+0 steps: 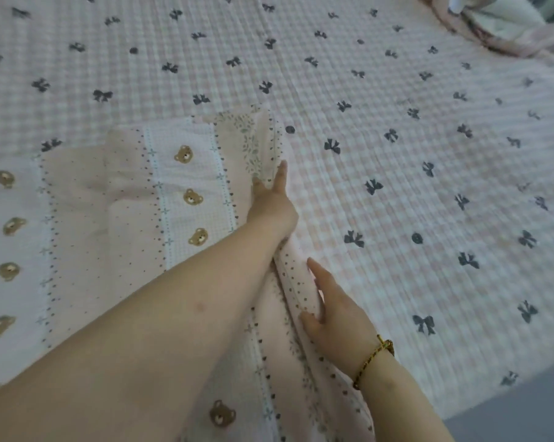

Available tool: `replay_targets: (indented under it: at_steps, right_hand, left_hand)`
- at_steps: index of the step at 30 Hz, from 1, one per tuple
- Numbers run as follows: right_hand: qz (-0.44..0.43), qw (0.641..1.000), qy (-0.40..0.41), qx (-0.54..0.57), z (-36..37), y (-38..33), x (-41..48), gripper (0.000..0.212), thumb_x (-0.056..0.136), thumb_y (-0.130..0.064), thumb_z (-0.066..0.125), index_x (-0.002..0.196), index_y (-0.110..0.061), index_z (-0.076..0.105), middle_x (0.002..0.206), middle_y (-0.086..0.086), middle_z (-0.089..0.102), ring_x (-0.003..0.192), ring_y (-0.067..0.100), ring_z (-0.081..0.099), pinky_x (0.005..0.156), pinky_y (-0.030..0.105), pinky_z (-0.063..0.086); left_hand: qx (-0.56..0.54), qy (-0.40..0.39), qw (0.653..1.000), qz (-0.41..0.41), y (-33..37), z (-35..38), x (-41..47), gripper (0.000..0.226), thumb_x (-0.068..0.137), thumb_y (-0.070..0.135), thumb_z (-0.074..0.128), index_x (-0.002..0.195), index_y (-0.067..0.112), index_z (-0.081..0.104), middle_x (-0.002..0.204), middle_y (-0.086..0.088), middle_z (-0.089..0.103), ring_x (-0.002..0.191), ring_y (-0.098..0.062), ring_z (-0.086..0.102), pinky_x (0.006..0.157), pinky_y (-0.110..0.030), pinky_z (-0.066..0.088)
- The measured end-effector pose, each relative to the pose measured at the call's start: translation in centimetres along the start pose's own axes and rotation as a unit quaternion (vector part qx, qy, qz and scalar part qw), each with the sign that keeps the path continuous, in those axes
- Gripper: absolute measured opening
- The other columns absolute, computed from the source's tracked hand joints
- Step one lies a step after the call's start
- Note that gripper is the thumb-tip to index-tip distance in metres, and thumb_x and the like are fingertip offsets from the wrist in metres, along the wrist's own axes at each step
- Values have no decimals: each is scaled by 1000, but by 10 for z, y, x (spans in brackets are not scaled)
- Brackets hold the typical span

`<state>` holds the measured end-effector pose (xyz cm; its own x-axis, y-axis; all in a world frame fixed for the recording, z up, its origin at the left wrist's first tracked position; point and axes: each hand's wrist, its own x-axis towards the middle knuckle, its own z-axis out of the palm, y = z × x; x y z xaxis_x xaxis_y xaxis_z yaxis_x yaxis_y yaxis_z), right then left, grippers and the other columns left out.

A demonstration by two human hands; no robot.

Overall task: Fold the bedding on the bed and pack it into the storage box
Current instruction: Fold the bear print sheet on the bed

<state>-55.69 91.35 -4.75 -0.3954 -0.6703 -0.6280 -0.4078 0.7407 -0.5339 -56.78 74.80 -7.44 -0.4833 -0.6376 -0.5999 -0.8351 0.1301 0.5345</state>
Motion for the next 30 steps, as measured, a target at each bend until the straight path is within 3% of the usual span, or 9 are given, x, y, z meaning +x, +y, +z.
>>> replay_targets:
  at_steps: [4, 7, 8, 10, 13, 16, 22, 27, 30]
  right_hand:
    - [-59, 993, -67, -74, 0, -27, -28, 69, 96, -17, 42, 145, -36, -3, 149, -9, 29, 115, 13, 52, 91, 18, 40]
    - [-110, 976, -81, -172, 7, -71, -49, 69, 97, -17, 35, 145, -35, -11, 110, -1, 57, 79, 18, 55, 69, 27, 45]
    - [-117, 968, -80, -206, 13, -81, -51, 71, 97, -15, 34, 144, -34, -15, 85, -2, 54, 63, 16, 48, 55, 25, 40]
    - [-130, 953, -87, -261, 31, -113, -65, 76, 94, -7, 32, 143, -29, -21, 68, -1, 42, 53, 13, 38, 47, 24, 30]
    - [-155, 936, -144, -281, 83, -157, -94, 86, 88, 5, 32, 141, -27, -28, 102, 12, 55, 74, 25, 56, 57, 31, 40]
    - [-173, 925, -198, -275, 132, -197, -109, 89, 90, 4, 37, 140, -32, -27, 127, 18, 41, 96, 33, 55, 69, 37, 40]
    - [-171, 930, -217, -241, 253, -295, -113, 77, 92, 1, 33, 146, -31, -13, 138, 19, 27, 104, 39, 52, 72, 39, 40]
    - [-207, 935, -192, -214, 332, -350, -90, 82, 91, 3, 33, 144, -30, -20, 140, 21, 26, 105, 41, 53, 80, 44, 45]
    - [-191, 932, -210, -224, 370, -357, -71, 83, 93, -3, 36, 141, -30, -26, 140, 19, 27, 108, 39, 52, 77, 43, 45]
  left_hand:
    - [-90, 39, 994, 48, -35, -38, -36, 85, 88, -14, 27, 145, 44, 1, 156, 2, -4, 141, -25, 17, 92, -24, 33]
    - [-138, 88, 984, 70, -62, -77, -68, 85, 88, -16, 30, 145, 42, 5, 156, 5, 5, 140, -17, 21, 93, -20, 30]
    - [-147, 100, 981, 74, -68, -88, -74, 85, 88, -15, 32, 145, 42, 6, 156, 7, 8, 140, -16, 21, 95, -19, 29]
    - [-158, 135, 975, 77, -89, -116, -98, 85, 88, -15, 34, 145, 42, 6, 155, 8, 10, 140, -16, 21, 100, -20, 28]
    - [-168, 139, 974, 63, -145, -148, -133, 84, 89, -14, 33, 144, 44, 6, 155, 11, 7, 142, -14, 15, 109, -24, 26]
    - [-180, 150, 969, 76, -201, -178, -151, 78, 93, -10, 33, 144, 44, 6, 154, 16, 6, 141, -10, 13, 95, -7, 22]
    - [-155, 148, 973, 82, -318, -258, -171, 76, 92, -11, 31, 145, 39, 9, 153, 12, 12, 140, -8, 13, 93, -4, 14]
    - [-115, 158, 980, 39, -395, -308, -155, 84, 87, -17, 30, 145, 39, 8, 155, 10, 8, 141, -13, 14, 106, -20, 21]
    - [-111, 132, 985, 29, -431, -302, -142, 83, 87, -15, 33, 146, 36, 4, 155, 7, 7, 142, -13, 10, 100, -13, 13]
